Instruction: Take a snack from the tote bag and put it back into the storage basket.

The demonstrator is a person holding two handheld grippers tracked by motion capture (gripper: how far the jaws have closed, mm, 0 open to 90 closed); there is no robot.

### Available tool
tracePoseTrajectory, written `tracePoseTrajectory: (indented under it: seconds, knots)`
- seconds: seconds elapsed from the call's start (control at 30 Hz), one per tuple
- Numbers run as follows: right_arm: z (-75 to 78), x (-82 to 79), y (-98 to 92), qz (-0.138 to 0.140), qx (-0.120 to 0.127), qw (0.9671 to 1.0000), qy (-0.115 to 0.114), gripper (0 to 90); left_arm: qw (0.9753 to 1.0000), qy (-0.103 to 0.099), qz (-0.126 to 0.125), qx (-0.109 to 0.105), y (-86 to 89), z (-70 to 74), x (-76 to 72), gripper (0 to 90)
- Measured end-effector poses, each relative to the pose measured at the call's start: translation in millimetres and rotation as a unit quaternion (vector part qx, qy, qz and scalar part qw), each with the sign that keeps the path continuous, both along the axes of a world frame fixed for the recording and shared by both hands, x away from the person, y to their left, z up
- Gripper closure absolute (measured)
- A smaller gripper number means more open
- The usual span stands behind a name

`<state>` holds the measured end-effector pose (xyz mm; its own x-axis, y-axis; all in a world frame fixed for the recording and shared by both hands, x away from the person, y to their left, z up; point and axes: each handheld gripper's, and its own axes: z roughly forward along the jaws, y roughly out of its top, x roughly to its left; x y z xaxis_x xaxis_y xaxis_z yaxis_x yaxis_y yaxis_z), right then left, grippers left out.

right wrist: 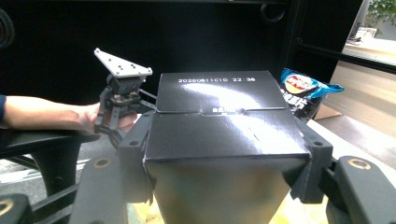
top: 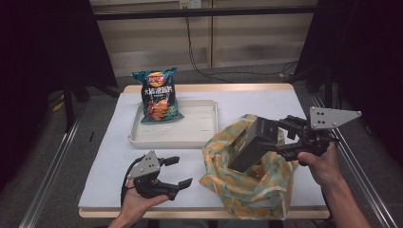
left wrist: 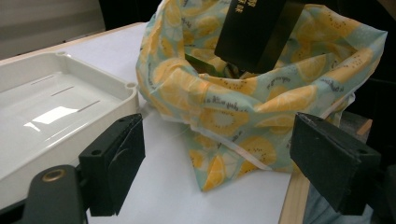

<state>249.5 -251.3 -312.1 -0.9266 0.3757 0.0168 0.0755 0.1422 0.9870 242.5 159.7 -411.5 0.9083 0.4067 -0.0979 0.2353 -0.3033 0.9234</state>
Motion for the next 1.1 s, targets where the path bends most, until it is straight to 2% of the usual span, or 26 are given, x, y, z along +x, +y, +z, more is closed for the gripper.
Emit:
tracePoseTrajectory:
  seconds: [0.27,0.43,0.53,0.67,0.77,1.1]
  knots:
    - [0.7,0.8,-0.6,-0.005,0.004,1.0,0.0,37.3,0.9998,-0.001,-0.017,-0.002,-19.8,2.9,6.7,18.0]
    - [3.2,3.5,-2.3,-0.021,0.012,0.9996,0.015,37.3,0.9994,-0.006,-0.033,-0.001,-32.2,5.8,10.6,18.2]
    - [4.0,5.4,-0.3,-0.021,0.011,0.9995,0.021,37.3,0.999,-0.01,-0.042,-0.003,-39.2,8.6,13.0,18.9]
    - [2.8,7.8,5.6,-0.009,0.004,0.9997,0.024,37.3,0.9985,-0.017,-0.052,0.0,-49.8,13.5,18.2,19.1]
    - [1.8,9.9,11.7,-0.001,-0.003,0.9997,0.025,37.3,0.9977,-0.021,-0.064,0.001,-58.0,19.5,24.3,19.1]
    - [13.8,17.6,23.6,0.012,-0.013,0.9997,0.016,37.4,0.9954,-0.035,-0.085,-0.026,-68.8,45.7,34.2,21.6]
